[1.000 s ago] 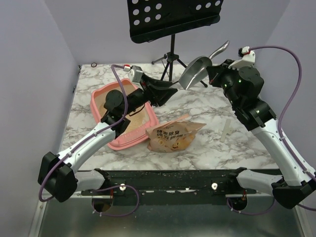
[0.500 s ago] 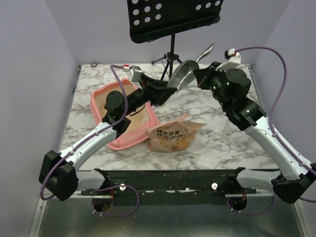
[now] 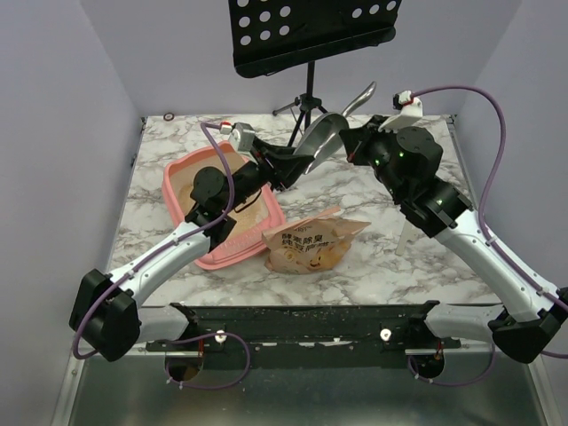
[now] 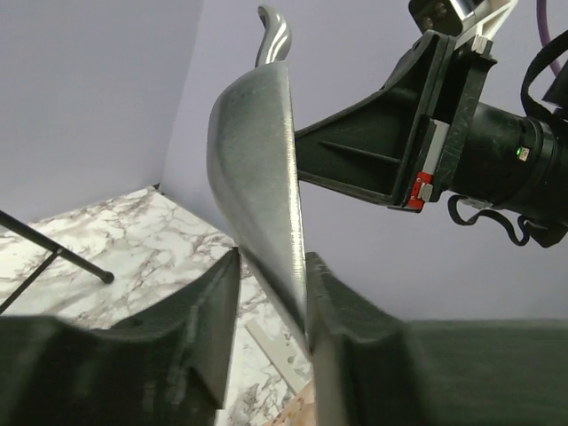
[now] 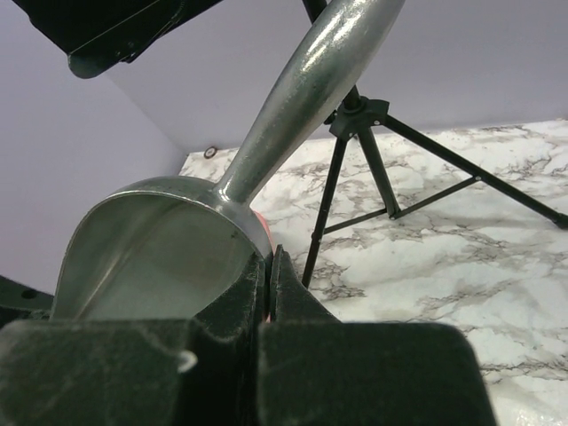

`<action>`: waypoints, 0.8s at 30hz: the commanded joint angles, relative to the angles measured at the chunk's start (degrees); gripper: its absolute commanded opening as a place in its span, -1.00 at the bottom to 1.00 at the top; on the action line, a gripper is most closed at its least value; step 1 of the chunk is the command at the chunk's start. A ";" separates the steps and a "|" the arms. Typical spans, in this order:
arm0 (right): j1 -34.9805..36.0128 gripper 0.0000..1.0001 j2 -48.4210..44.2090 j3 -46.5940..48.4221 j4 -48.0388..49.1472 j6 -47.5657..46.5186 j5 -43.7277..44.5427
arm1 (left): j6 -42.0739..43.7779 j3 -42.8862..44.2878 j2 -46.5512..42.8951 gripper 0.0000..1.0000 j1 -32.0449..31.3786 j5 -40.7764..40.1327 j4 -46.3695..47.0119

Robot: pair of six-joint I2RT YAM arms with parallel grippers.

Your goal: Fill the litter box with clean litter

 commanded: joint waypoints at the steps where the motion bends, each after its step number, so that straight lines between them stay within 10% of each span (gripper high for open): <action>1: 0.70 -0.99 -2.15 -0.19 3.53 0.10 -1.51 | 3.86 -0.40 -1.85 -0.41 -0.28 -4.92 -1.52; 5: 0.79 -0.99 -3.82 -0.81 2.39 0.36 -4.67 | 6.42 0.48 -2.73 -1.00 -1.34 -7.21 -4.78; 14: 0.70 0.26 -10.93 -0.10 -7.18 -9.73 -4.60 | 15.21 12.07 -7.73 -1.00 -2.92 -8.88 -32.09; 24: 0.70 0.43 -21.75 -4.50 -17.91 -18.88 -2.48 | 20.49 19.29 -13.80 -1.00 -2.92 -1.87 -60.67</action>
